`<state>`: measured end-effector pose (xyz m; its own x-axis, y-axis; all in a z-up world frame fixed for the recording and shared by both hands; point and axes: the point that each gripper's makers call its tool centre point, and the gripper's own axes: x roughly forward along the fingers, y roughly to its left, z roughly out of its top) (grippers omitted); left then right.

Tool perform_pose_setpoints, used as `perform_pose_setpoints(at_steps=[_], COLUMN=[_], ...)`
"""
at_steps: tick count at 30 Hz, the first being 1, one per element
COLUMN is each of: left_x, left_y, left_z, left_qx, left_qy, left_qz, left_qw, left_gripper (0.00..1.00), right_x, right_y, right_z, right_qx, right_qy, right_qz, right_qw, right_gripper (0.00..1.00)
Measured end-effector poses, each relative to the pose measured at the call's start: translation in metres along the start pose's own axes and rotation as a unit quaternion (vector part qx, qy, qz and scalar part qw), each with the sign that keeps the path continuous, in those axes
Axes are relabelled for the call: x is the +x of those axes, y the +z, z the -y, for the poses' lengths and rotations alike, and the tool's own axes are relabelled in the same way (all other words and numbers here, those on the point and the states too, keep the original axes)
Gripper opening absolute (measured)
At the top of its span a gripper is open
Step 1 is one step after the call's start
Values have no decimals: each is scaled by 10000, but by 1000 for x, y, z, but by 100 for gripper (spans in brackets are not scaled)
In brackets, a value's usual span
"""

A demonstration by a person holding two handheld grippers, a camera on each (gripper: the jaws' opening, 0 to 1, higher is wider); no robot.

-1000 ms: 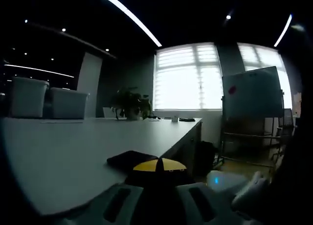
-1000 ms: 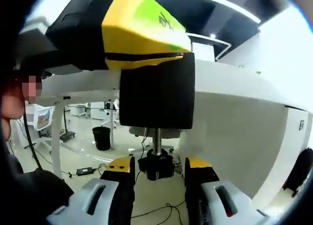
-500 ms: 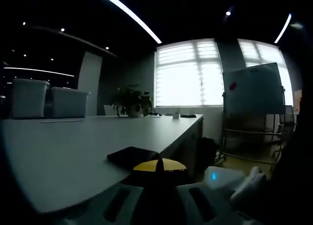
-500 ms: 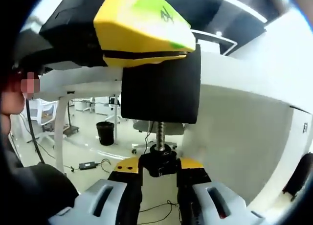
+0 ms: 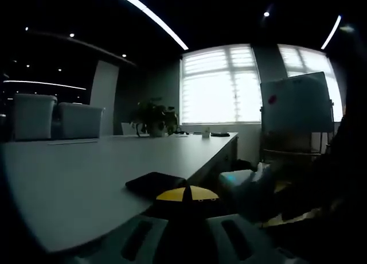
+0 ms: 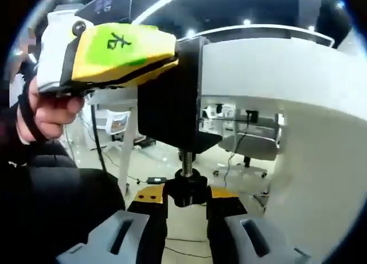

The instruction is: Clamp the fixed fixture on the desktop, loosen the retaining clip, secure it to the edge of the desk, and tighten the retaining clip.

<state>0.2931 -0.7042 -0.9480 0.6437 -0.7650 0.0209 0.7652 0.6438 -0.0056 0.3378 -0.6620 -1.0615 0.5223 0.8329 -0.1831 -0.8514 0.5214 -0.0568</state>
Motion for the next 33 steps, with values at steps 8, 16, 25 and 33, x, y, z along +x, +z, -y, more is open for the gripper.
perform_pose_setpoints(at_steps=[8, 16, 25, 33], left_x=[1, 1, 0, 0], left_y=[0, -1, -1, 0], left_z=[0, 0, -1, -1], left_qx=[40, 33, -29, -8], left_qy=[-4, -14, -98, -89], left_qz=[-79, -76, -59, -45], left_qw=[10000, 10000, 9999, 9999], left_gripper=[1, 1, 1, 1], right_x=[-3, -3, -11, -14], right_y=[0, 5, -5, -11], right_z=[-4, -5, 17, 23], right_qx=[-175, -594, -17, 78], right_qy=[650, 74, -1229, -2175], right_qz=[62, 191, 174, 109], right_qw=[9977, 9980, 9923, 9760], right_gripper=[24, 26, 41, 40])
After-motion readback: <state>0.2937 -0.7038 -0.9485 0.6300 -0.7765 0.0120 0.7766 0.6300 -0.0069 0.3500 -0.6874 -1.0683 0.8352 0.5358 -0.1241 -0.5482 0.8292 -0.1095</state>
